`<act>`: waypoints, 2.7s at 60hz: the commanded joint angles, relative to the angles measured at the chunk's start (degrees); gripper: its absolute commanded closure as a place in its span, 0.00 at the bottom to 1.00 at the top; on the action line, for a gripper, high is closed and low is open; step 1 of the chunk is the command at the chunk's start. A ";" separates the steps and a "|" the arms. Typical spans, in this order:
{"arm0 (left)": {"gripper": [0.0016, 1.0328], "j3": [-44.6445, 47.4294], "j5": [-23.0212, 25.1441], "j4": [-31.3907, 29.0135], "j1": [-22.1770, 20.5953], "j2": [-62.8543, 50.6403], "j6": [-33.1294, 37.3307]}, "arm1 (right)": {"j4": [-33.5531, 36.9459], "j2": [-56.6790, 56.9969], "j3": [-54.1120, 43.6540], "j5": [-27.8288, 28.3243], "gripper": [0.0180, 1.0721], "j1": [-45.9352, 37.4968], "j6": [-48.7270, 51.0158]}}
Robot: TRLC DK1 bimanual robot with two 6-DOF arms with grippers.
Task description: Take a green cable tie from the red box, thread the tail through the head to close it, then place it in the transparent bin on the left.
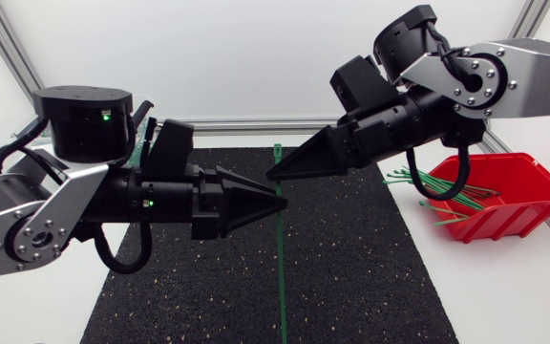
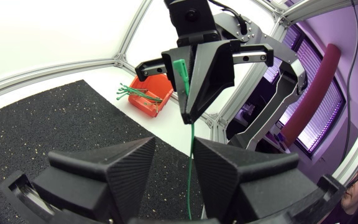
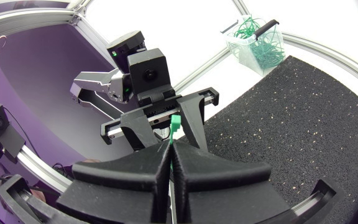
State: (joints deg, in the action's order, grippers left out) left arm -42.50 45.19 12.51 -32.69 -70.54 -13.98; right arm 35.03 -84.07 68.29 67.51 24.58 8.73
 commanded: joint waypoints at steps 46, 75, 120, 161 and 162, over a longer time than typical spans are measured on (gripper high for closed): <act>0.96 -1.01 0.69 1.37 1.84 0.49 -5.09 | -3.03 2.25 -3.87 -0.01 0.94 0.82 -1.35; 0.96 -1.09 2.71 1.02 3.68 1.99 -5.89 | -4.00 6.64 -9.49 -0.18 0.63 -1.37 2.61; 0.96 -1.88 5.08 0.85 3.77 2.43 -8.17 | -7.25 2.25 -10.90 -3.78 0.62 2.40 6.12; 0.96 -2.41 5.35 1.02 3.24 0.32 -8.35 | -9.98 3.39 -12.22 -5.01 0.95 3.02 5.86; 0.96 -2.50 5.44 0.93 3.33 0.14 -8.43 | -9.98 3.56 -12.22 -5.01 0.95 3.02 5.86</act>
State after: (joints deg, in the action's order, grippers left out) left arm -42.81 49.71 13.10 -29.41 -68.97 -21.04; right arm 25.26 -80.75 57.25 62.76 27.66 14.17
